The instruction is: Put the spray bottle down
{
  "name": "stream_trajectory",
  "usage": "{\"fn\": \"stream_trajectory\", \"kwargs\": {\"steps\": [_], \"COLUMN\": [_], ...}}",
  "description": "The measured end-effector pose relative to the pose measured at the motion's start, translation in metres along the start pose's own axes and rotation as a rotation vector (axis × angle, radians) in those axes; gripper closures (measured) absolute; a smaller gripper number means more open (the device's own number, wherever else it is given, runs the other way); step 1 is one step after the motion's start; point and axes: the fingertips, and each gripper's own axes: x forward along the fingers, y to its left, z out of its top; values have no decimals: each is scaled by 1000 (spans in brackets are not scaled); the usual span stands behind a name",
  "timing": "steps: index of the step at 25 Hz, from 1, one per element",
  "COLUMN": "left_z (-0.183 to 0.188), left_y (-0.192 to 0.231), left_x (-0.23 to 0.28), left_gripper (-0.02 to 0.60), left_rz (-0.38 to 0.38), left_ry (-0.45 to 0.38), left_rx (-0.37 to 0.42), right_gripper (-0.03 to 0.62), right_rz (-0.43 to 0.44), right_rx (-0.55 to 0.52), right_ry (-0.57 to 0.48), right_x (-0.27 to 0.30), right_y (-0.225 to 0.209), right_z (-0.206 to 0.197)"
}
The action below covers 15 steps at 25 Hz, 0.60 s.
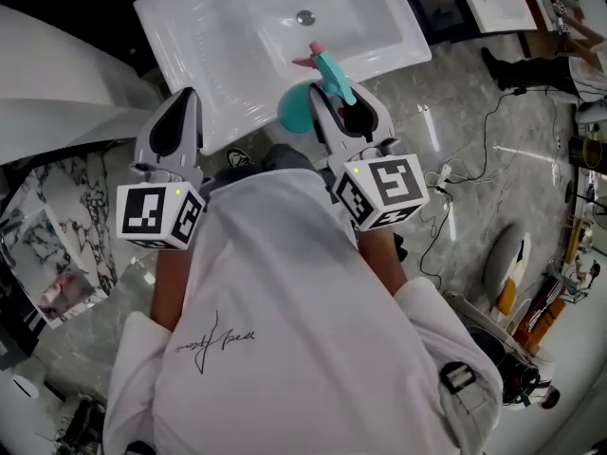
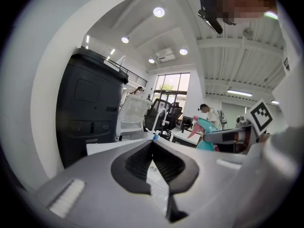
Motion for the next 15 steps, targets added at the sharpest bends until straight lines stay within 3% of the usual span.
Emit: {"fn": "stream_trajectory", "kwargs": {"steps": [7,15], "left_z": [3,5], "left_y": [19,30], "left_x": [-24,-29], "left_gripper": [575,575], "left_rz": [89,132], "left_ry": [-38,-58], "left_rx": [-47,-58], "right_gripper": [464,464], "right_rz": [71,141], "right_rx": [-56,-92], "right_ry": [-18,-44], "right_x": [16,36], "right_y": [11,22], "right_z": [24,44]}}
